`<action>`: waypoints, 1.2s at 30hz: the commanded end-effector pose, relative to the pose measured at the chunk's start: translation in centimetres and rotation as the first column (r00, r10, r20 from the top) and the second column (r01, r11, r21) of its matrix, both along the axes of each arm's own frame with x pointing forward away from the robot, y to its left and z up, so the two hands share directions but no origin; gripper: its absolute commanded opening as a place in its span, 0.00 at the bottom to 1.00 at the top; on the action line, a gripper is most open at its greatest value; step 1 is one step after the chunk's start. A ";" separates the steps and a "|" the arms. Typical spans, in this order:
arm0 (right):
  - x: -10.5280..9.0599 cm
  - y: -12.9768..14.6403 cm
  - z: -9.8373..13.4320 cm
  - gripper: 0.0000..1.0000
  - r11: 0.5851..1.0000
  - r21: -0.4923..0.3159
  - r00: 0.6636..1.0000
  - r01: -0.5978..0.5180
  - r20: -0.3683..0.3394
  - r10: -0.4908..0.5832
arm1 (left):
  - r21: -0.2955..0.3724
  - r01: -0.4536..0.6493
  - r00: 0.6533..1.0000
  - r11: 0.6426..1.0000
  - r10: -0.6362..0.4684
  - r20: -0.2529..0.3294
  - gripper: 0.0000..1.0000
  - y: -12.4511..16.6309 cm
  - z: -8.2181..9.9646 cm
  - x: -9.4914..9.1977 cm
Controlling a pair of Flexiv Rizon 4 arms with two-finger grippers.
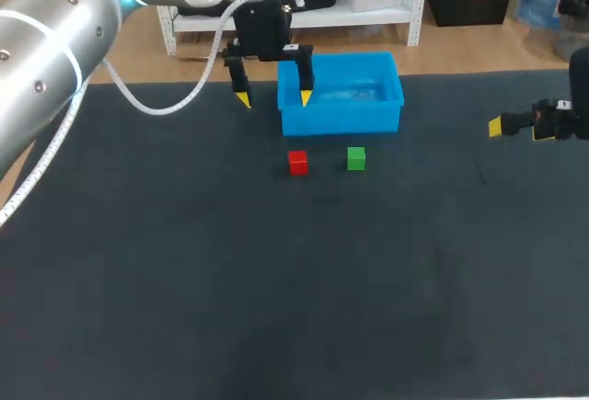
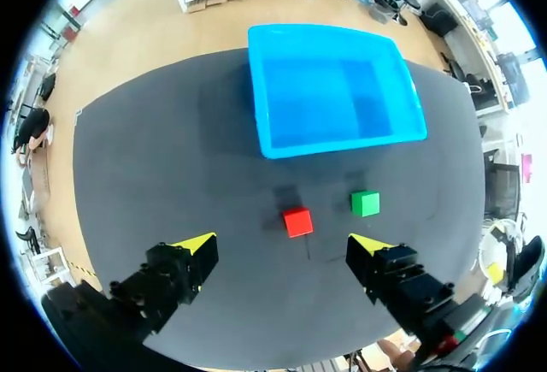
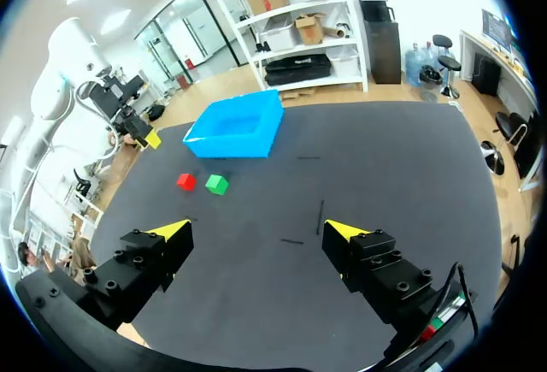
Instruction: Use the left arm to pick the red cube and place it into the blue plastic box first, then use the right arm to grasp the green cube and put it into the same blue plastic box after the first action is fully finished.
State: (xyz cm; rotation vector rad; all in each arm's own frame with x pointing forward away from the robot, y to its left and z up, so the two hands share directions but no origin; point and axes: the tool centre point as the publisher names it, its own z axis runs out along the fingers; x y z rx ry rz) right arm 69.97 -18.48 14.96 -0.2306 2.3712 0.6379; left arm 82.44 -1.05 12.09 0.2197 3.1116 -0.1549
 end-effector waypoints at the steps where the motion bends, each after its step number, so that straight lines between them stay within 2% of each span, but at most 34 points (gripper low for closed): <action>1: 0.0 0.0 0.0 1.00 1.000 0.000 1.000 -0.001 -0.001 0.001 | 0.002 0.000 1.000 1.000 0.000 -0.005 1.00 -0.1 0.1 0.2; 21: 0.0 0.0 0.0 1.00 1.000 0.000 1.000 -0.001 -0.001 0.001 | 0.005 0.005 1.000 1.000 -0.005 -0.009 1.00 0.3 0.0 0.0; 22: 0.0 0.0 0.0 1.00 1.000 0.000 1.000 -0.001 -0.001 0.001 | 0.035 0.006 1.000 0.999 -0.005 -0.023 1.00 0.5 0.0 -0.1; 25: 0.0 0.0 0.0 1.00 1.000 0.000 1.000 -0.001 -0.001 0.001 | 0.062 -0.012 0.999 0.998 0.015 -0.048 1.00 1.2 0.1 -0.6; 29: 0.0 0.0 0.0 1.00 1.000 0.000 1.000 -0.001 -0.001 0.001 | 0.075 -0.013 0.998 0.997 0.017 -0.060 1.00 1.4 0.2 -1.2; 36: 0.0 0.0 0.0 1.00 1.000 0.000 1.000 -0.001 -0.001 0.001 | 0.107 -0.077 0.993 0.991 0.086 -0.077 1.00 1.4 0.2 -1.9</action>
